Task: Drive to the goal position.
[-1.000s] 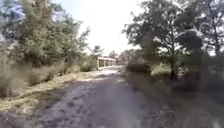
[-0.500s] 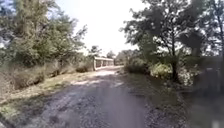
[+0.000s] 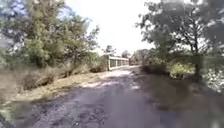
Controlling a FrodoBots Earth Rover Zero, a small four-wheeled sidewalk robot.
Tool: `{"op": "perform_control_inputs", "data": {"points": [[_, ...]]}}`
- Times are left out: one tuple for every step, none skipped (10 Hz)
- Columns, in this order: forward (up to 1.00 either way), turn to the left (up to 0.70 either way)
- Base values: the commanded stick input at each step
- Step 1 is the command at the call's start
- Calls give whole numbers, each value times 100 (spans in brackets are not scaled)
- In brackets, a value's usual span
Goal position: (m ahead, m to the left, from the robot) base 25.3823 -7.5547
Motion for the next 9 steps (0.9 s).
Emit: {"op": "perform_control_inputs", "data": {"points": [[70,0],[70,0],[70,0],[70,0],[70,0],[70,0],[70,0],[70,0],[70,0]]}}
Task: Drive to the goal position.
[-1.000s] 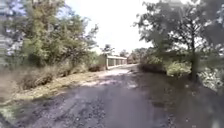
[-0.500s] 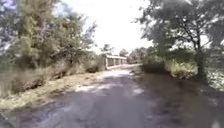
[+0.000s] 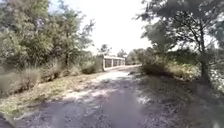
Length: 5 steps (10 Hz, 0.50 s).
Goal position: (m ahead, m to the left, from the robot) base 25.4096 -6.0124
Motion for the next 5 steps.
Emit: {"op": "perform_control_inputs", "data": {"points": [[70,0],[70,0],[70,0],[70,0],[70,0]]}}
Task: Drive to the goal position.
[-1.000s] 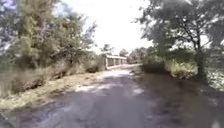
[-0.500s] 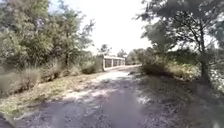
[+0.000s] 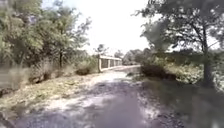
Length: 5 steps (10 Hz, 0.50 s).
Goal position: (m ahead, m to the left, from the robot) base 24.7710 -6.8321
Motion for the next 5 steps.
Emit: {"op": "perform_control_inputs", "data": {"points": [[70,0],[70,0],[70,0],[70,0],[70,0]]}}
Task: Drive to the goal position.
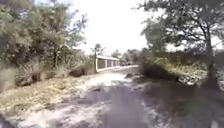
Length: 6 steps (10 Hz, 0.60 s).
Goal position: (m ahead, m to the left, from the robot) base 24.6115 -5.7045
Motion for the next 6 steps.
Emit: {"op": "perform_control_inputs", "data": {"points": [[70,0],[70,0],[70,0],[70,0],[70,0],[70,0]]}}
